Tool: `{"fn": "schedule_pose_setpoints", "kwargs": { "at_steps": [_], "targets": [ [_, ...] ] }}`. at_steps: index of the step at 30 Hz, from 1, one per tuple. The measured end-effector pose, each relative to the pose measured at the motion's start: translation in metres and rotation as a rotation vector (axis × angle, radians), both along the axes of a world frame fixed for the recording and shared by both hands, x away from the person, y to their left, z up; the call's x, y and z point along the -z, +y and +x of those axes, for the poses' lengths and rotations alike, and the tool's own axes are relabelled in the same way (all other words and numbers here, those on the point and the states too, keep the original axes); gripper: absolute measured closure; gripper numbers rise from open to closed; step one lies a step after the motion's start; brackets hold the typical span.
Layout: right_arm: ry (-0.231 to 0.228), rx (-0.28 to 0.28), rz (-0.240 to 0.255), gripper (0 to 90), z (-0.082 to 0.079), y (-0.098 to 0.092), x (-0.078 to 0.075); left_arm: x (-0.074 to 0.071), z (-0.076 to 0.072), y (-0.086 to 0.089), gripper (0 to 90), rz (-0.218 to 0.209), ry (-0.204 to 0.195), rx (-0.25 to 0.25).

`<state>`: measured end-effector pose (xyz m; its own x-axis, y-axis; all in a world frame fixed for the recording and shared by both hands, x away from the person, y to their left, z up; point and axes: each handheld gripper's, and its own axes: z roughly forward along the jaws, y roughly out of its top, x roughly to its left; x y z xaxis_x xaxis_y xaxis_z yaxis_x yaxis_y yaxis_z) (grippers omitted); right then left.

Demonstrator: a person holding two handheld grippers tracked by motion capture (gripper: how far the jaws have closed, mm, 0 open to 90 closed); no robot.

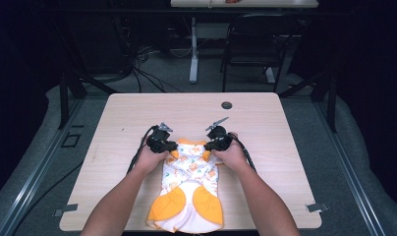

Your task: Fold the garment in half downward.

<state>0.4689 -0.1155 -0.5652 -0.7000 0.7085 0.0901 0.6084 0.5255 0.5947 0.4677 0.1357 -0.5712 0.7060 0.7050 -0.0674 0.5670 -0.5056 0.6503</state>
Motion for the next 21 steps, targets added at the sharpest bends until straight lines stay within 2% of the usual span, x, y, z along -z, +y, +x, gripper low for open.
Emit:
{"fn": "schedule_pose_setpoints", "kwargs": {
  "at_steps": [4,7,9,12,17,20,21],
  "targets": [
    [-0.032,-0.020,-0.022,83.0,0.000,-0.002,-0.003,-0.002,0.000,0.002,86.4,-0.010,0.001,-0.010],
    [-0.047,-0.018,-0.008,83.2,-0.001,-0.003,-0.005,-0.005,-0.001,0.002,87.3,-0.013,-0.009,-0.016],
    [-0.048,-0.023,-0.018,83.2,-0.002,-0.005,-0.009,-0.008,-0.002,0.003,87.5,-0.008,-0.012,-0.014],
    [-0.069,-0.019,0.002,83.3,-0.004,-0.004,-0.013,-0.013,-0.003,0.006,87.7,-0.016,-0.021,-0.010],
    [-0.078,-0.032,0.015,83.4,-0.004,-0.004,-0.028,-0.024,-0.005,0.009,87.7,-0.048,-0.056,-0.027],
    [-0.094,-0.031,0.020,83.5,-0.004,-0.003,-0.034,-0.031,-0.005,0.011,87.7,-0.055,-0.071,-0.032],
    [-0.113,-0.033,0.028,83.5,-0.003,-0.002,-0.040,-0.036,-0.005,0.013,87.7,-0.060,-0.082,-0.035]
  ]
}}
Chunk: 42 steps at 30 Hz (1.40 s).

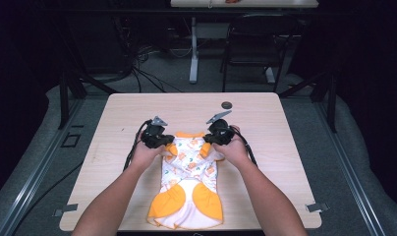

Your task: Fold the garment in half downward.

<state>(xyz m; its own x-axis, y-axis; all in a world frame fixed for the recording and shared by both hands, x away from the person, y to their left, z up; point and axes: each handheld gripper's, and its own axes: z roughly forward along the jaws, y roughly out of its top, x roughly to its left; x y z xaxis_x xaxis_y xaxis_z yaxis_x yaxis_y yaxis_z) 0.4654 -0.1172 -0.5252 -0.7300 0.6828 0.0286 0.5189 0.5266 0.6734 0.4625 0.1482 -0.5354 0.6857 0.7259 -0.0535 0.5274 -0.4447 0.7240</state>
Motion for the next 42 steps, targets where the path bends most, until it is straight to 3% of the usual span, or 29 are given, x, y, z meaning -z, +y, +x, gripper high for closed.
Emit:
{"fn": "schedule_pose_setpoints", "kwargs": {
  "at_steps": [11,19,36,39,42],
  "targets": [
    [-0.063,-0.009,-0.001,83.5,0.000,-0.001,-0.027,-0.028,-0.002,0.002,87.7,-0.010,-0.059,0.012],
    [-0.103,-0.017,-0.004,83.5,-0.001,-0.002,-0.048,-0.042,-0.002,0.004,87.8,-0.031,-0.079,0.010],
    [-0.180,-0.015,0.000,83.4,-0.005,-0.003,-0.071,-0.067,-0.003,0.005,87.8,-0.049,-0.151,0.012],
    [-0.190,-0.014,0.011,83.3,-0.005,-0.003,-0.074,-0.068,-0.005,0.005,87.8,-0.053,-0.159,0.017],
    [-0.197,-0.022,-0.010,83.3,-0.008,-0.001,-0.071,-0.064,-0.007,0.004,87.8,-0.033,-0.158,0.026]
  ]
}}
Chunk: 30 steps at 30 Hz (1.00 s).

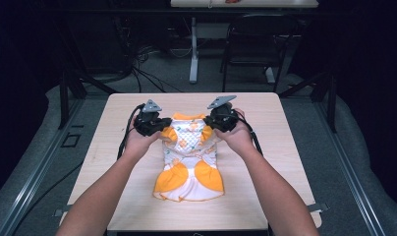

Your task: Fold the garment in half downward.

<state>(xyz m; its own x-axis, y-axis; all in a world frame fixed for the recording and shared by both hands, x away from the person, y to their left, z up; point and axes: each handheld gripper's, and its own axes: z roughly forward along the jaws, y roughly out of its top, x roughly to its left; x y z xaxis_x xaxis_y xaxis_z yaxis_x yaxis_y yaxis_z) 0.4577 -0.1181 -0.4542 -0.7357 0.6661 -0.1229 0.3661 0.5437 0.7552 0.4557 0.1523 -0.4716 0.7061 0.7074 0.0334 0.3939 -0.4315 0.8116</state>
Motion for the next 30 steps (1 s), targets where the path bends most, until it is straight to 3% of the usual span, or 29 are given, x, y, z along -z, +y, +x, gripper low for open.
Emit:
{"fn": "schedule_pose_setpoints", "kwargs": {
  "at_steps": [9,17,25,30],
  "targets": [
    [0.004,-0.014,-0.024,83.0,-0.008,0.001,0.016,0.016,-0.005,0.001,87.7,0.007,0.013,0.021],
    [-0.002,-0.042,-0.027,83.0,-0.020,0.003,0.022,0.021,-0.015,0.005,87.7,-0.004,0.019,0.036],
    [0.004,-0.060,-0.076,82.7,-0.029,0.002,0.030,0.029,-0.025,0.006,87.7,0.005,0.034,0.071],
    [0.002,-0.081,-0.081,82.7,-0.035,0.005,0.031,0.035,-0.030,0.010,87.6,0.001,0.046,0.075]
  ]
}}
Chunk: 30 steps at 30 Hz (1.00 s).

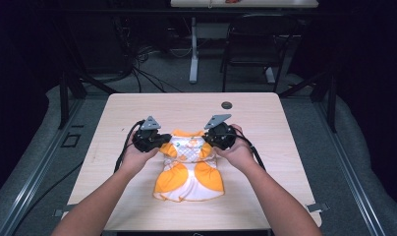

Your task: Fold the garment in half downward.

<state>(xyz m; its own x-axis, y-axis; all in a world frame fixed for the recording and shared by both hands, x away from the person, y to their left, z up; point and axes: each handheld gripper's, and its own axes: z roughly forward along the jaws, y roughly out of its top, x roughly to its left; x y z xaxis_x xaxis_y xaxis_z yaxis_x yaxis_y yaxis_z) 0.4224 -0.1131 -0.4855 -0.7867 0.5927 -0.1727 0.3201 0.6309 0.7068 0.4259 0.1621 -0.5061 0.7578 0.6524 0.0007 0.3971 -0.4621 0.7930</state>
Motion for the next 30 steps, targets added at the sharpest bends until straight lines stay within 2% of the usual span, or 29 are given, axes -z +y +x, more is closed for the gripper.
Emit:
{"fn": "schedule_pose_setpoints", "kwargs": {
  "at_steps": [5,8,12,15,20,23,30],
  "targets": [
    [0.025,-0.012,0.001,82.6,-0.007,0.002,0.006,0.004,-0.005,0.002,87.6,0.001,0.007,0.012],
    [0.021,-0.021,-0.016,82.6,-0.011,0.002,0.006,0.005,-0.010,0.002,87.6,-0.006,0.005,0.020],
    [0.027,-0.034,-0.014,82.6,-0.016,0.001,0.005,0.006,-0.015,0.003,87.6,-0.006,0.008,0.033],
    [0.046,-0.025,0.018,82.6,-0.021,0.000,0.008,0.007,-0.018,0.005,87.6,-0.011,0.013,0.040],
    [0.054,-0.032,0.007,82.6,-0.027,0.000,0.010,0.010,-0.023,0.004,87.6,-0.015,0.019,0.043],
    [0.071,-0.026,0.037,82.6,-0.030,-0.001,0.012,0.011,-0.025,0.007,87.6,-0.017,0.023,0.045],
    [0.081,-0.026,0.025,82.5,-0.038,-0.001,0.014,0.015,-0.035,0.007,87.6,-0.016,0.018,0.057]
  ]
}}
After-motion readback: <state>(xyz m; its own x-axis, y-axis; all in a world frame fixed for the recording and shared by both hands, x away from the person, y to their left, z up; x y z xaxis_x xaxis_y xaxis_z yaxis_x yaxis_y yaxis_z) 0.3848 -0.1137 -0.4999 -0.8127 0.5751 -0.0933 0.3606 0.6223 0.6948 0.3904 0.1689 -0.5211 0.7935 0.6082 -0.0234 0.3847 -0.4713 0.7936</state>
